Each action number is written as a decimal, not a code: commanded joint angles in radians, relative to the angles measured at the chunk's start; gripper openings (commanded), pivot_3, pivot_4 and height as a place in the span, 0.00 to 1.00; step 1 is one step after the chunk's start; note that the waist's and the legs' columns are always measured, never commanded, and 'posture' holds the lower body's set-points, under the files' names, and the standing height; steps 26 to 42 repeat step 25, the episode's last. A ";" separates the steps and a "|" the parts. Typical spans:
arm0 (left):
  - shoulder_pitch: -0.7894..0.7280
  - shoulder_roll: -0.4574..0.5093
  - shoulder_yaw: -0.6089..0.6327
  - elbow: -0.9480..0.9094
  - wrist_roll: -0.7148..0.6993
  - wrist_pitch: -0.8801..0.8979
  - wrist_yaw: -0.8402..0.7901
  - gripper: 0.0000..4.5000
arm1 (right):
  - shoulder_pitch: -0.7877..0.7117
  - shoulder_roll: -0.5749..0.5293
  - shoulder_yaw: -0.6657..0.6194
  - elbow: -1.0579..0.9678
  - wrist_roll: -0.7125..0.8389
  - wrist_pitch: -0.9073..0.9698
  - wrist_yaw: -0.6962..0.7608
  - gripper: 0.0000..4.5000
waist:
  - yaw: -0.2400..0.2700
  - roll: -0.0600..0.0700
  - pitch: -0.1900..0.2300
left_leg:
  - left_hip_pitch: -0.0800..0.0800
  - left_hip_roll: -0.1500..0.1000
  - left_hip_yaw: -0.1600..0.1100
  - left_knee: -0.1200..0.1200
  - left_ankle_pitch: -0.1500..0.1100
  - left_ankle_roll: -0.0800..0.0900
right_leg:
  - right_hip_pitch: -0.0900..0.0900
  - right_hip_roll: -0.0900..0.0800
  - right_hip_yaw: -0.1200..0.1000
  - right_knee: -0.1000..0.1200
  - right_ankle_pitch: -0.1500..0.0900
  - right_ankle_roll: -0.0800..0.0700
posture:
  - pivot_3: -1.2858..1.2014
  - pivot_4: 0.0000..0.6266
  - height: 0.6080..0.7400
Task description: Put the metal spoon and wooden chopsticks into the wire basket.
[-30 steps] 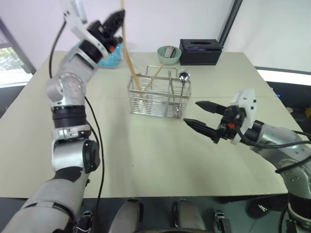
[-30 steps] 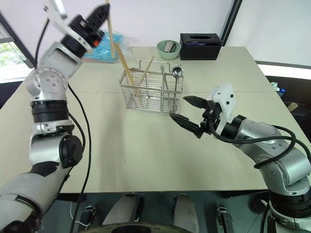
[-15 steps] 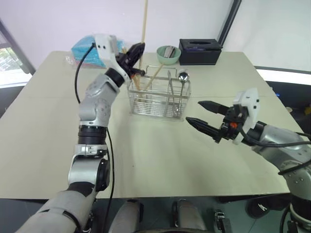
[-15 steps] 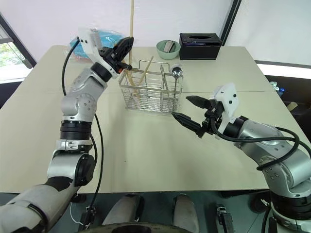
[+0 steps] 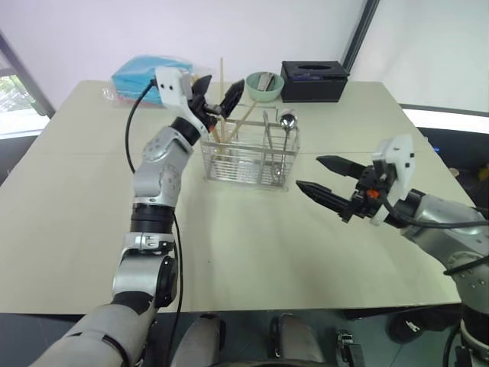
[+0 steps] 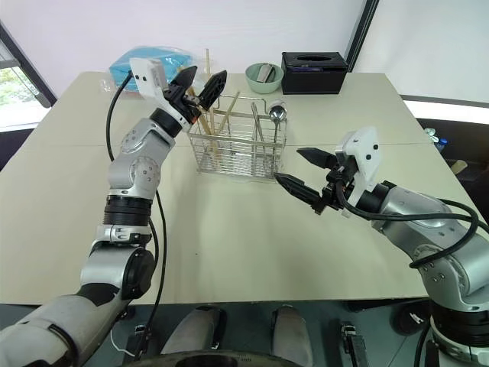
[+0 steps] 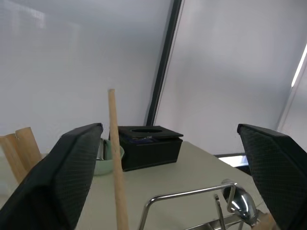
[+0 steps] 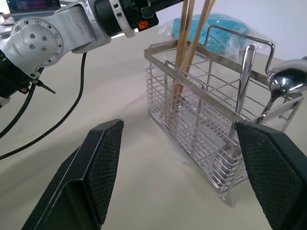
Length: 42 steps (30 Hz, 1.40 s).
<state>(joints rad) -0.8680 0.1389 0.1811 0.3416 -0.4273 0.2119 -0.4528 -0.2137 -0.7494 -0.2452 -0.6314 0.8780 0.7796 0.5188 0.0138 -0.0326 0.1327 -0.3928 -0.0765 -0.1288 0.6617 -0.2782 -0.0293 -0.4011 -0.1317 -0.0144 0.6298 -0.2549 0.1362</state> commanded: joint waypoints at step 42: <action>0.400 1.025 0.160 -0.435 -0.154 0.366 -0.755 0.99 | -0.135 -0.137 0.016 0.308 -0.218 -0.214 0.337 0.85 | -0.002 0.010 0.006 | 0.001 0.003 0.001 -0.006 0.000 0.000 | -0.004 -0.001 0.000 -0.002 -0.003 -0.006 | 0.52 0.24 0.35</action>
